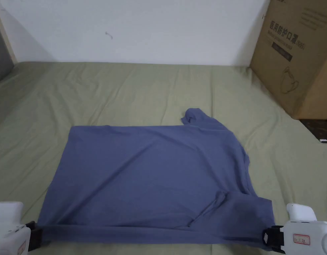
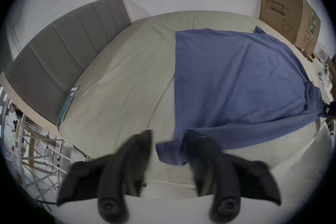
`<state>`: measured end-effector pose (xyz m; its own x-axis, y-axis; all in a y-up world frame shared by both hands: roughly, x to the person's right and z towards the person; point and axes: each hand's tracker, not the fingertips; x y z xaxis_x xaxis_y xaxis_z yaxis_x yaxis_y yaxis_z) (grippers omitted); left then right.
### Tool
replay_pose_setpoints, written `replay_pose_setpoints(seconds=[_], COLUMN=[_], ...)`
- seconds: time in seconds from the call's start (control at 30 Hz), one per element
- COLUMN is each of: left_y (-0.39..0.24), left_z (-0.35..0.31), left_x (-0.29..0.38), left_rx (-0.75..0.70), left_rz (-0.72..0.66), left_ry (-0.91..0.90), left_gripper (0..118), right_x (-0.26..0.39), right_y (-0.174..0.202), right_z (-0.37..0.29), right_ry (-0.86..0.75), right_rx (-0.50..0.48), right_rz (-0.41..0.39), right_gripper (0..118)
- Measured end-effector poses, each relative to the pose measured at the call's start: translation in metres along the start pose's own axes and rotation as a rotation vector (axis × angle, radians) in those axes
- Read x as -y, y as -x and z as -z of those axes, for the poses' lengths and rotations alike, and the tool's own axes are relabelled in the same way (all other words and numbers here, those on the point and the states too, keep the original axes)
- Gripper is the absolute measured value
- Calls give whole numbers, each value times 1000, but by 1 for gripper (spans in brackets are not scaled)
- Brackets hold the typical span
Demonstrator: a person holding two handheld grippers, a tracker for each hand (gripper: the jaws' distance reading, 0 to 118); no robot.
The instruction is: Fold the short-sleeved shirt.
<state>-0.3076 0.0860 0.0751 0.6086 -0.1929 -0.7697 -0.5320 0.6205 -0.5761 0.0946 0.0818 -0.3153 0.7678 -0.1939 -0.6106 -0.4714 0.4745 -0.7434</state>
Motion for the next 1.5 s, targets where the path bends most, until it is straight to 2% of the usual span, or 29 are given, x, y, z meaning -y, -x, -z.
replay_pose_setpoints(seconds=[0.03, 0.07, 0.1, 0.13, 0.27, 0.3, 0.33, 0.37, 0.4, 0.43, 0.5, 0.6, 0.63, 0.67, 0.7, 0.73, 0.77, 0.8, 0.93, 1.0, 1.03, 1.1, 1.23, 1.37, 1.47, 1.5], left_y=[0, 4, 8, 13, 29, 32, 33, 33, 32, 31, 28, 18, 17, 18, 20, 21, 23, 27, 41, 41, 41, 35, 27, 29, 27, 23], left_z=[-3, -3, -5, -8, -29, -36, -41, -44, -43, -44, -41, -41, -40, -38, -36, -33, -29, -25, 7, 17, 21, 28, 27, 18, 11, 7], left_x=[2, 4, 5, 6, 11, 12, 14, 17, 20, 21, 26, 33, 32, 30, 28, 26, 25, 24, 16, 14, 16, 20, 23, 17, 16, 13], left_rx=[-1, 6, 21, 46, 143, 172, 179, 180, 184, 174, 191, 151, 137, 136, 136, 127, 122, 128, 159, 213, 261, 313, 259, 249, 243, 241], left_rz=[-3, -16, -34, -68, -165, -182, -191, -198, -209, -200, -200, -179, -164, -159, -150, -154, -159, -164, -180, -217, -241, -267, -213, -221, -203, -194], left_ry=[6, 11, 19, 31, 25, 15, 10, 14, 18, 26, 64, 62, 53, 51, 62, 67, 61, 50, 53, 89, 86, 166, 133, 127, 120, 118], left_gripper=[54, 66, 74, 75, 74, 68, 57, 35, 0, 0, 0, 0, 3, 18, 58, 87, 102, 107, 105, 99, 80, 2, 2, 2, 2, 2], right_x=[0, 0, 1, 1, 1, 0, 1, 1, 2, 3, 2, 3, 3, 2, 2, 1, 2, 1, 4, 6, 9, 11, 11, 7, 2, 0], right_y=[-1, -3, -5, -7, -1, 2, 6, 12, 18, 22, 27, 38, 39, 40, 41, 41, 41, 41, 35, 33, 32, 29, 23, 21, 17, 15], right_z=[0, 1, 1, -2, -22, -25, -28, -31, -30, -28, -22, -15, -12, -12, -11, -11, -10, -10, -5, -5, -4, -6, -10, -18, -16, -15], right_ry=[-1, 11, 25, 17, -4, -12, -16, -26, -32, -38, 10, 11, 8, 8, 13, 16, 16, 19, 55, 70, 71, 71, 68, 35, 26, 23], right_rx=[5, 41, 74, 87, 52, 36, 30, 33, 38, 54, -3, 8, 12, 13, 8, 3, -2, -5, -23, -15, -7, -1, -2, 8, 0, 1], right_rz=[0, -5, -13, -22, -40, -46, -56, -73, -88, -85, -93, -105, -108, -109, -109, -106, -103, -103, -93, -89, -90, -84, -60, -88, -79, -67], right_gripper=[11, 33, 69, 75, 73, 67, 55, 30, 0, 0, 0, 0, 0, 0, 0, 0, 0, 0, 0, 0, 0, 0, 0, 1, 75, 78])
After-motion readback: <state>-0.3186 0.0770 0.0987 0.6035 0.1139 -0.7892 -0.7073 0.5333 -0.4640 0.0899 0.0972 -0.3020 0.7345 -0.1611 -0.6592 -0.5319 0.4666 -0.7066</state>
